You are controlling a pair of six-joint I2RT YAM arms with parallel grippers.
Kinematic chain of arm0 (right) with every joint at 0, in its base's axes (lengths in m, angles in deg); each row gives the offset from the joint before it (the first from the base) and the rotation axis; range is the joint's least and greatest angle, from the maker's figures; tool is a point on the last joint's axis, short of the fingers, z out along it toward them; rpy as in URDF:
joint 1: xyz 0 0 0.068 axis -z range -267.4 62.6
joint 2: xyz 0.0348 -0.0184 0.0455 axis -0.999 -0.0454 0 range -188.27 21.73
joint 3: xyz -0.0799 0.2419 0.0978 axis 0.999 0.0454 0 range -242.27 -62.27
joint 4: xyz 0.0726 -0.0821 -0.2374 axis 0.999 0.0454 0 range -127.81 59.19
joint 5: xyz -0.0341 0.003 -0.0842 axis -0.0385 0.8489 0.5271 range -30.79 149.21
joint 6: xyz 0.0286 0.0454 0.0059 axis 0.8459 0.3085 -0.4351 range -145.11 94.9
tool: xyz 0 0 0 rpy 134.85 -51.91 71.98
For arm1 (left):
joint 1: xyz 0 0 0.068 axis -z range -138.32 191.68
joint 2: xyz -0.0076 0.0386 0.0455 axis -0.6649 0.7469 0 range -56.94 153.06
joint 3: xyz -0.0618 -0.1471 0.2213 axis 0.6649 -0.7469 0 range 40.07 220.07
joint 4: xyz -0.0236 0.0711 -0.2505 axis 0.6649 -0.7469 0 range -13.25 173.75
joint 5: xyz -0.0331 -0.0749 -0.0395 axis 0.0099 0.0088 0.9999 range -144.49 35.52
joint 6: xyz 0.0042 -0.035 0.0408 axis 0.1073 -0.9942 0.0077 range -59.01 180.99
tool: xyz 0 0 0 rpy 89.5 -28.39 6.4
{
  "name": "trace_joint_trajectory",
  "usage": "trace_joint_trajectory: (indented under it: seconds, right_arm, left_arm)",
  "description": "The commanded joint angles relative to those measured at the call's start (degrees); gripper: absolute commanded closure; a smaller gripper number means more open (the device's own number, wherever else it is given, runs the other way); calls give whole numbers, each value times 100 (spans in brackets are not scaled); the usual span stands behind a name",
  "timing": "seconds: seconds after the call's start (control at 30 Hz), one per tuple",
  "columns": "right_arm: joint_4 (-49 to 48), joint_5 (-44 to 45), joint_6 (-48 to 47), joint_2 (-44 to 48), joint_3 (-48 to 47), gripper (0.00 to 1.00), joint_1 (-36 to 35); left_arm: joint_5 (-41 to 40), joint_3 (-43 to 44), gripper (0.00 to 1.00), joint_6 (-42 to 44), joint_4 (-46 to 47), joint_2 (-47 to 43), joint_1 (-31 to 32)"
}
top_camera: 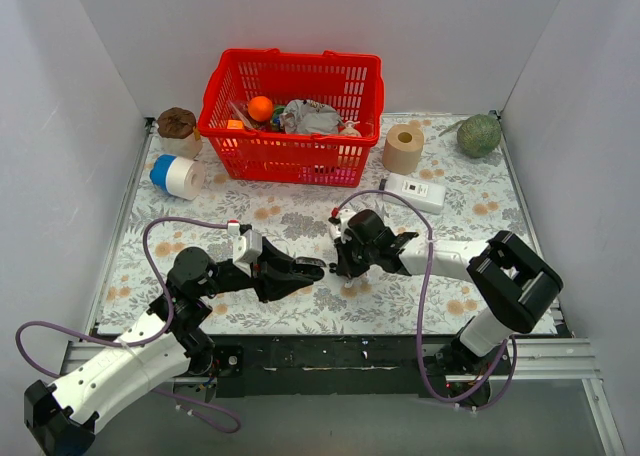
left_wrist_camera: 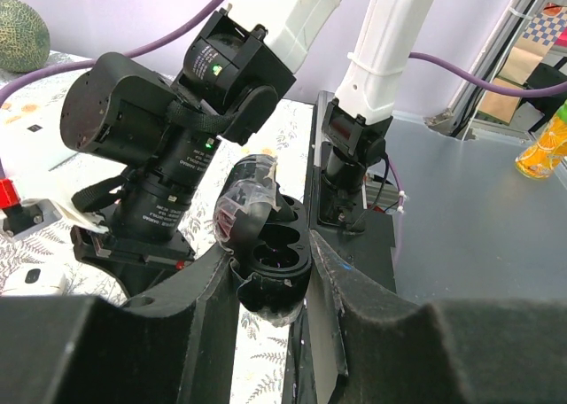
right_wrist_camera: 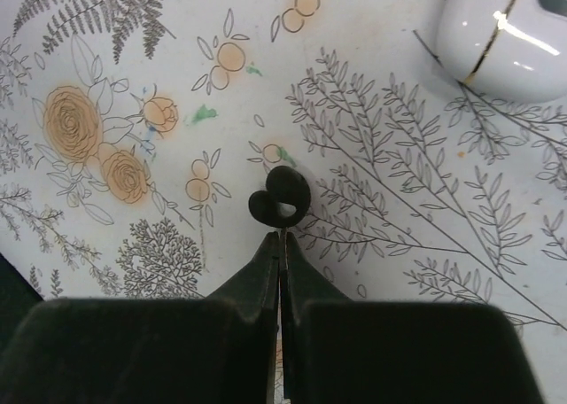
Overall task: Insert the wireless bluetooth earbuds into the charging case
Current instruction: Adjust the earbud at the center of the board.
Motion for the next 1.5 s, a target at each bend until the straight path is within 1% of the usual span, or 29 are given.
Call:
trace_joint_trajectory:
  seconds: [0.0, 0.3, 0.4, 0.43, 0.53, 0.6, 0.7, 0.93, 1.47]
  right_arm:
    - [-182, -222, 148, -25, -273, 99, -164]
    - [-156, -478, 236, -446, -678, 99, -252]
    - [-436, -426, 227, -123, -494, 99, -252]
    - [-516, -356, 227, 192, -424, 99, -252]
    - [-376, -83, 96, 572, -257, 99, -218]
    - [-157, 31, -36, 634, -160, 99, -182]
    - [-77, 58, -107, 591, 24, 99, -182]
    - [-340, 85, -1, 398, 402, 99, -182]
    - [-516, 137, 69, -297, 113, 99, -182]
  left_arm:
    - [-55, -43, 100, 38, -39, -61, 21]
    - [-55, -44, 100, 29, -39, -61, 21]
    - [-37, -26, 100, 11, -31, -70, 21]
    - [-20, -8, 100, 11, -39, -70, 21]
    - [-11, 27, 100, 11, -31, -105, 21]
    - [-20, 36, 100, 46, -39, -114, 21]
    - [-11, 27, 100, 38, -31, -105, 21]
    - [-11, 1, 100, 11, -39, -157, 21]
    - [-20, 1, 100, 11, -66, -105, 21]
